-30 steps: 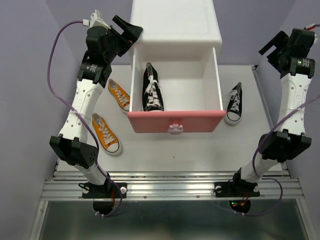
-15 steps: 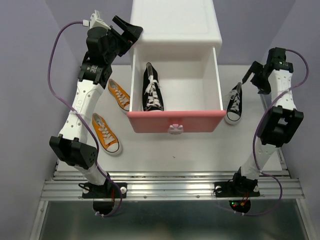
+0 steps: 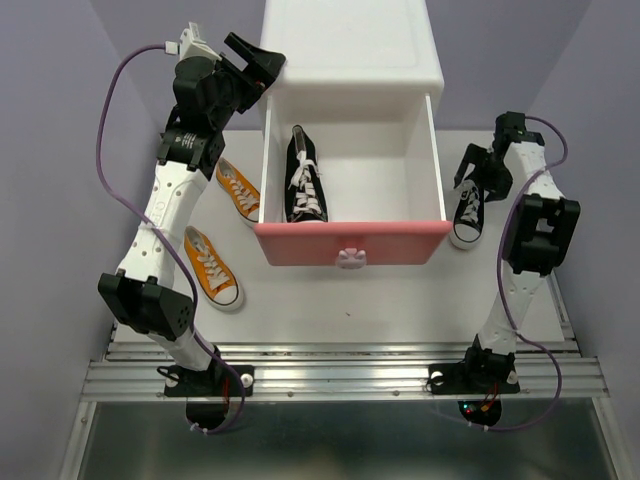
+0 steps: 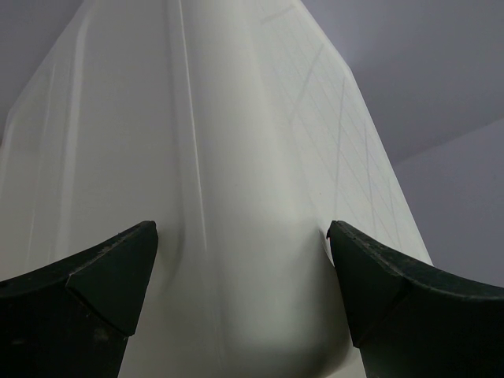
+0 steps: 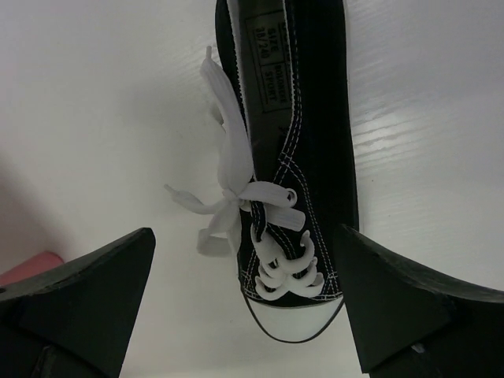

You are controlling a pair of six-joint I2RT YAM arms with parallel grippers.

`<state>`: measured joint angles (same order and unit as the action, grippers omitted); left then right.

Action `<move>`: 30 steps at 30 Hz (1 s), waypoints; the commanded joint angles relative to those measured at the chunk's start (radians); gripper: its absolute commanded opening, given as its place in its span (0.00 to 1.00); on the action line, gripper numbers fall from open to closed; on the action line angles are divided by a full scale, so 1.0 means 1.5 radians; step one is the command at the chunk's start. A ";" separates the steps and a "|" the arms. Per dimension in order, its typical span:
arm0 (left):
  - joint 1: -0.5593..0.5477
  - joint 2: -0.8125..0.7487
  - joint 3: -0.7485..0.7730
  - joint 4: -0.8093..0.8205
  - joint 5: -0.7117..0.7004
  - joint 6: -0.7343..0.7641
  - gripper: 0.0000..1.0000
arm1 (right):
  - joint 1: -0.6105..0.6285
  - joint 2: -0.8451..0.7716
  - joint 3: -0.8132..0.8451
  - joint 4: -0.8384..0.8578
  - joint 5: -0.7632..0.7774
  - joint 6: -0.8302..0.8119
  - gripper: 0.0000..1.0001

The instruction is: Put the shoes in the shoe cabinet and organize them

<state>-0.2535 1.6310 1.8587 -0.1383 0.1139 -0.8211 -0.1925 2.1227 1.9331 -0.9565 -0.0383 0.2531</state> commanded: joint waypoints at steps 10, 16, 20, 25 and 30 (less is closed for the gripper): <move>0.003 0.060 -0.097 -0.247 -0.016 0.084 0.99 | 0.000 0.025 0.004 0.041 0.082 -0.008 0.89; 0.003 0.062 -0.104 -0.241 -0.014 0.081 0.99 | 0.000 0.044 0.016 0.040 0.080 -0.005 0.78; 0.003 0.063 -0.105 -0.238 -0.013 0.079 0.99 | 0.007 0.045 0.011 0.040 0.080 -0.006 0.65; 0.003 0.065 -0.104 -0.237 -0.011 0.078 0.99 | 0.007 0.031 -0.001 0.053 0.082 -0.007 0.16; 0.003 0.068 -0.101 -0.238 -0.007 0.077 0.99 | 0.007 -0.017 -0.033 0.082 0.078 0.001 0.01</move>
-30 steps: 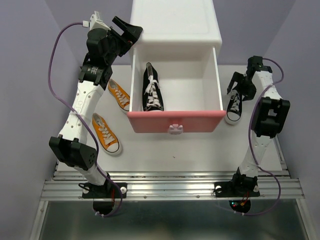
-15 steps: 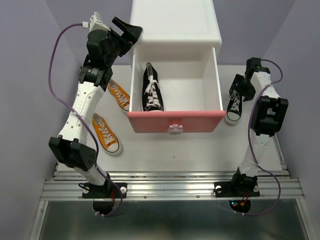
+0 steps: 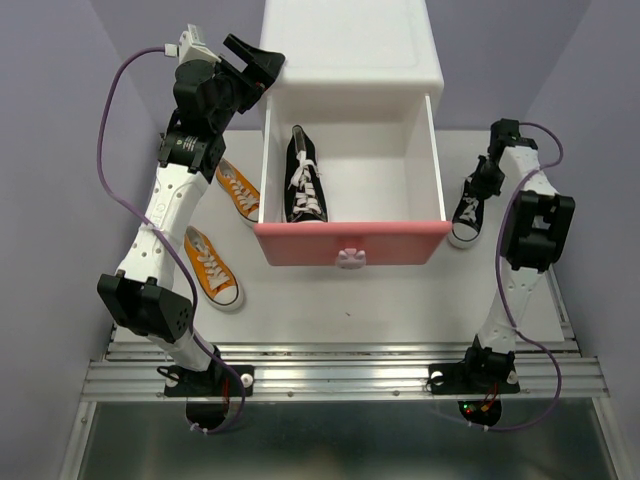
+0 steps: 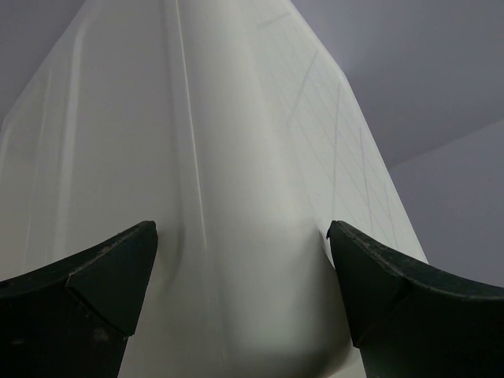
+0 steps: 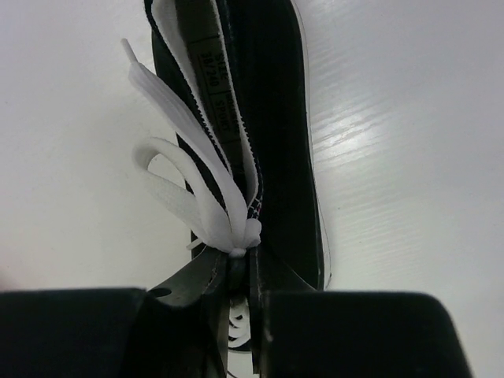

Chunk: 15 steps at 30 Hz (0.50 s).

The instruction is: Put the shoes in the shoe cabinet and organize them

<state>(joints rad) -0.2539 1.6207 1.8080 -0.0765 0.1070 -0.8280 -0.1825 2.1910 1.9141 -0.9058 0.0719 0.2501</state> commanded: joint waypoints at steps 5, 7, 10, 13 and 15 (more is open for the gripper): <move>0.004 0.079 -0.066 -0.278 0.000 0.081 0.99 | 0.000 -0.168 -0.052 0.092 -0.008 0.036 0.01; 0.004 0.081 -0.063 -0.279 0.004 0.079 0.99 | 0.000 -0.223 -0.058 0.109 -0.007 0.049 0.01; 0.004 0.084 -0.056 -0.275 0.013 0.072 0.99 | 0.000 -0.273 -0.034 0.113 -0.008 0.062 0.01; 0.004 0.092 -0.042 -0.281 0.018 0.069 0.99 | 0.000 -0.332 0.021 0.128 -0.006 0.076 0.01; 0.004 0.100 -0.029 -0.289 0.021 0.068 0.99 | 0.000 -0.363 0.073 0.148 0.004 0.083 0.01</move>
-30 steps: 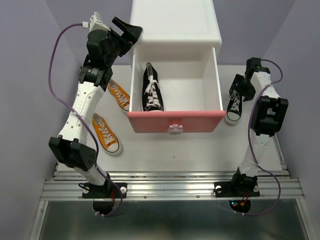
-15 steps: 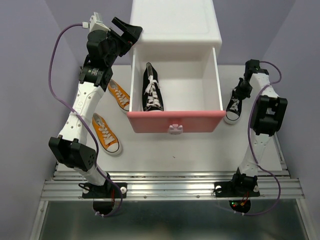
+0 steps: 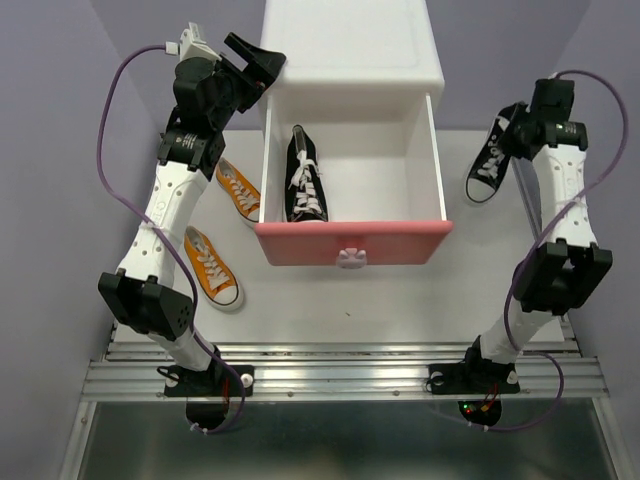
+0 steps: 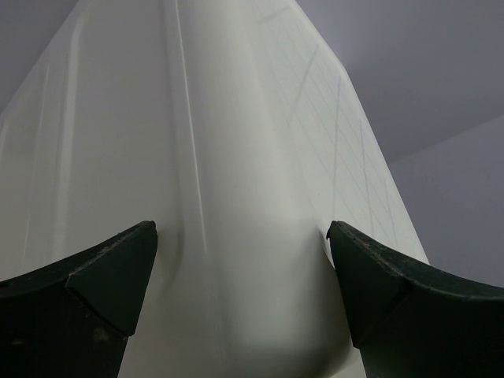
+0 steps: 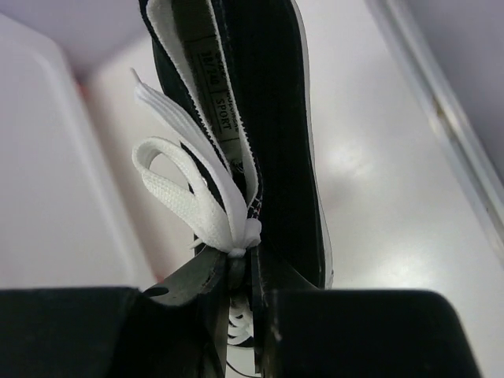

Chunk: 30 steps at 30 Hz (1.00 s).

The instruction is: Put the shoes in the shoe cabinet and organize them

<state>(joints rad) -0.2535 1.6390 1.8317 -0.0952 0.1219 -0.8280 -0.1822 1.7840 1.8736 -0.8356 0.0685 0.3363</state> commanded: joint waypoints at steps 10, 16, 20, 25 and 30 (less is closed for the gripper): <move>0.003 0.101 -0.032 -0.287 0.022 0.060 0.99 | 0.000 -0.152 0.237 0.311 -0.078 0.124 0.01; 0.002 0.109 -0.019 -0.304 0.028 0.063 0.99 | 0.000 -0.123 0.309 0.454 -0.197 0.276 0.01; 0.002 0.105 -0.022 -0.306 0.024 0.066 0.99 | 0.000 -0.095 0.333 0.589 -0.291 0.402 0.01; 0.002 0.101 -0.025 -0.312 0.023 0.068 0.99 | 0.007 -0.038 0.424 0.611 -0.417 0.517 0.01; 0.001 0.102 -0.027 -0.313 0.023 0.068 0.99 | 0.093 -0.049 0.407 0.580 -0.439 0.510 0.01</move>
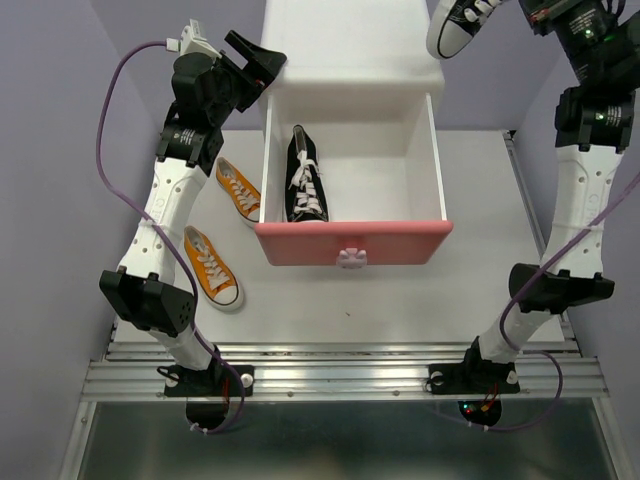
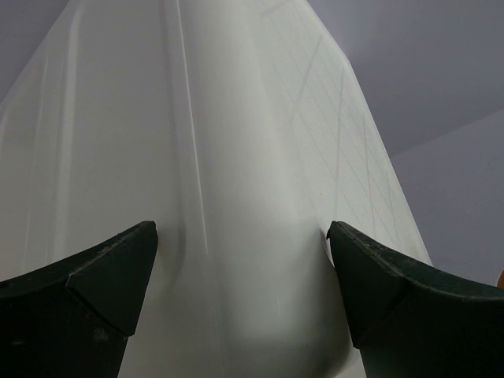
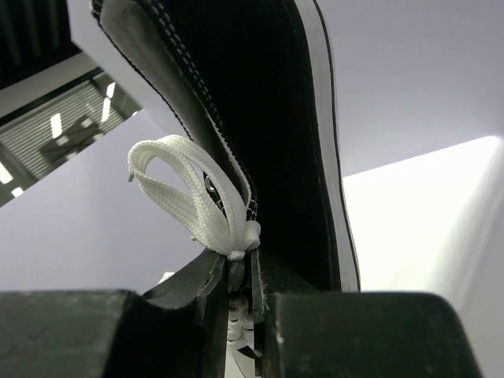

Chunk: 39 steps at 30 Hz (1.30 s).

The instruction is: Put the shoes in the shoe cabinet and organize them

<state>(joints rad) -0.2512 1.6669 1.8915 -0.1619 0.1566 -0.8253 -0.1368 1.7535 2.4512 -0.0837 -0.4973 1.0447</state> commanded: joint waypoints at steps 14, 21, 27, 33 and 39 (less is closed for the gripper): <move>-0.001 0.082 -0.056 -0.270 -0.014 0.063 0.99 | 0.291 -0.084 -0.023 -0.231 -0.070 -0.150 0.01; -0.001 0.077 -0.073 -0.264 -0.016 0.055 0.99 | 0.394 -0.127 -0.108 -0.377 -0.010 -0.255 0.01; -0.001 0.078 -0.070 -0.260 -0.014 0.051 0.99 | 0.486 -0.128 -0.134 -0.481 0.071 -0.323 0.01; -0.001 0.077 -0.075 -0.262 -0.015 0.055 0.99 | 0.507 -0.150 -0.184 -0.499 0.140 -0.336 0.01; -0.001 0.073 -0.089 -0.260 -0.017 0.056 0.99 | 0.536 -0.145 -0.189 -0.556 0.217 -0.363 0.01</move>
<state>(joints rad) -0.2516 1.6604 1.8759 -0.1490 0.1467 -0.8341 0.6361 1.5948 2.1452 -0.9504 -0.2577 0.5339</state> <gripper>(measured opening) 0.990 0.163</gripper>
